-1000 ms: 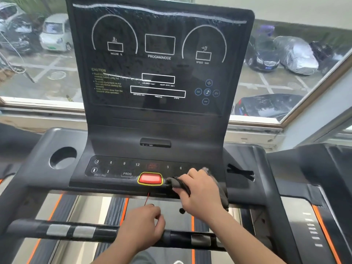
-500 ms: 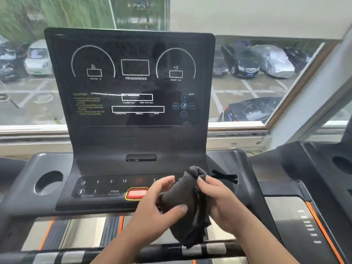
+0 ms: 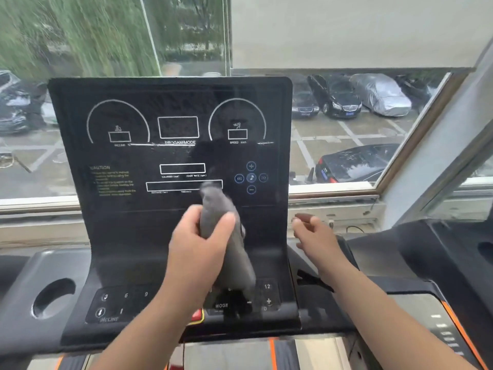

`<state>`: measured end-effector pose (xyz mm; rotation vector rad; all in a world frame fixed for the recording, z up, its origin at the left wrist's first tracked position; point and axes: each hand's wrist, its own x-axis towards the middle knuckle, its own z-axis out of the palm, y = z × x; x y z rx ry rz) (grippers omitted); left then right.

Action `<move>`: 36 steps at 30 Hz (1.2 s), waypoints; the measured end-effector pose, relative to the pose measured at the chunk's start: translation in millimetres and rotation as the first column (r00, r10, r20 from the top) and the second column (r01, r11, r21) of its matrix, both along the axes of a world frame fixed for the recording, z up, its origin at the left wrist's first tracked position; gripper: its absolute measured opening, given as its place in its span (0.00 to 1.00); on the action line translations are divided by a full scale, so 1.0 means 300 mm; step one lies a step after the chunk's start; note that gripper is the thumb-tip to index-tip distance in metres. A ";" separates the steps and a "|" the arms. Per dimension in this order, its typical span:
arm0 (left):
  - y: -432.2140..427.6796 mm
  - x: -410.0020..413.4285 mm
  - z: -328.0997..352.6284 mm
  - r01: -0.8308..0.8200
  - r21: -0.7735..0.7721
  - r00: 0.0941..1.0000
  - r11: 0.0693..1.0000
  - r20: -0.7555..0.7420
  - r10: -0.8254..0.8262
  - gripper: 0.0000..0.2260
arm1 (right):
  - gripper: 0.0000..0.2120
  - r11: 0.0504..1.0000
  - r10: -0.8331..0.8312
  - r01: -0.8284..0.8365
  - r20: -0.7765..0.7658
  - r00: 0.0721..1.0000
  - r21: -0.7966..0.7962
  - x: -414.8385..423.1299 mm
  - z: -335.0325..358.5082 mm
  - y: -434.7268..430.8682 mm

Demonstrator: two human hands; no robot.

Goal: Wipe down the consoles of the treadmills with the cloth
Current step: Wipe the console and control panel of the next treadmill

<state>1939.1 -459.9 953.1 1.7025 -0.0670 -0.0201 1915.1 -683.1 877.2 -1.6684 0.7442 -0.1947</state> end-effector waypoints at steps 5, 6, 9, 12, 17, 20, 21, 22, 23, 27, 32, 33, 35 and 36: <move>-0.126 0.182 -0.074 -0.102 0.360 0.829 0.927 0.546 -0.121 0.07 | 0.20 0.997 0.032 -0.035 0.050 0.998 0.064 0.131 -0.004 -0.005; -0.152 0.218 -0.138 -0.090 0.471 0.809 0.878 0.549 -0.211 0.07 | 0.20 0.997 0.029 -0.033 0.055 0.998 0.076 0.141 -0.016 -0.014; -0.219 0.263 -0.304 -0.074 0.704 0.771 0.706 0.490 -0.407 0.06 | 0.12 0.997 0.066 -0.066 0.011 0.998 0.032 0.165 -0.059 -0.037; -0.243 0.271 -0.363 -0.063 0.718 0.732 0.693 0.505 -0.458 0.09 | 0.13 0.994 0.064 -0.062 0.020 0.998 -0.085 0.200 -0.103 -0.056; -0.269 0.271 -0.407 -0.067 0.816 0.600 0.574 0.493 -0.630 0.09 | 0.11 0.995 0.047 -0.046 0.011 0.999 -0.092 0.214 -0.119 -0.085; -0.294 0.220 -0.467 0.036 0.888 0.573 0.459 0.358 -0.737 0.09 | 0.12 0.999 0.040 -0.039 0.051 0.998 -0.031 0.204 -0.112 -0.099; -0.295 0.196 -0.493 0.098 0.898 0.579 0.430 0.300 -0.758 0.09 | 0.10 0.999 0.029 -0.028 0.062 0.998 -0.017 0.199 -0.104 -0.096; -0.294 0.170 -0.512 0.172 0.889 0.596 0.425 0.250 -0.763 0.08 | 0.08 1.000 0.012 -0.012 0.062 0.998 0.007 0.190 -0.100 -0.091; -0.289 0.144 -0.521 0.245 0.865 0.626 0.438 0.203 -0.753 0.08 | 0.05 0.999 -0.010 0.008 0.064 0.998 0.034 0.178 -0.093 -0.084; -0.255 0.065 -0.515 0.391 0.826 0.640 0.406 0.073 -0.765 0.10 | 0.06 0.997 -0.069 0.068 0.024 0.997 0.034 0.125 -0.098 -0.059; -0.236 0.109 -0.488 0.318 0.909 0.570 0.271 0.045 -0.820 0.09 | 0.06 0.998 -0.057 0.058 -0.057 0.997 0.016 0.044 -0.110 -0.030; -0.244 0.125 -0.489 0.241 0.934 0.574 0.263 0.081 -0.815 0.09 | 0.06 0.999 -0.052 0.051 -0.061 0.997 -0.006 0.023 -0.110 -0.028; -0.255 0.125 -0.509 0.158 0.945 0.606 0.288 0.137 -0.784 0.11 | 0.06 0.998 -0.044 0.042 -0.057 0.997 -0.042 -0.024 -0.104 -0.025; -0.254 0.109 -0.522 0.153 0.930 0.645 0.334 0.162 -0.747 0.10 | 0.06 0.998 -0.046 0.044 -0.051 0.998 -0.043 -0.046 -0.103 -0.026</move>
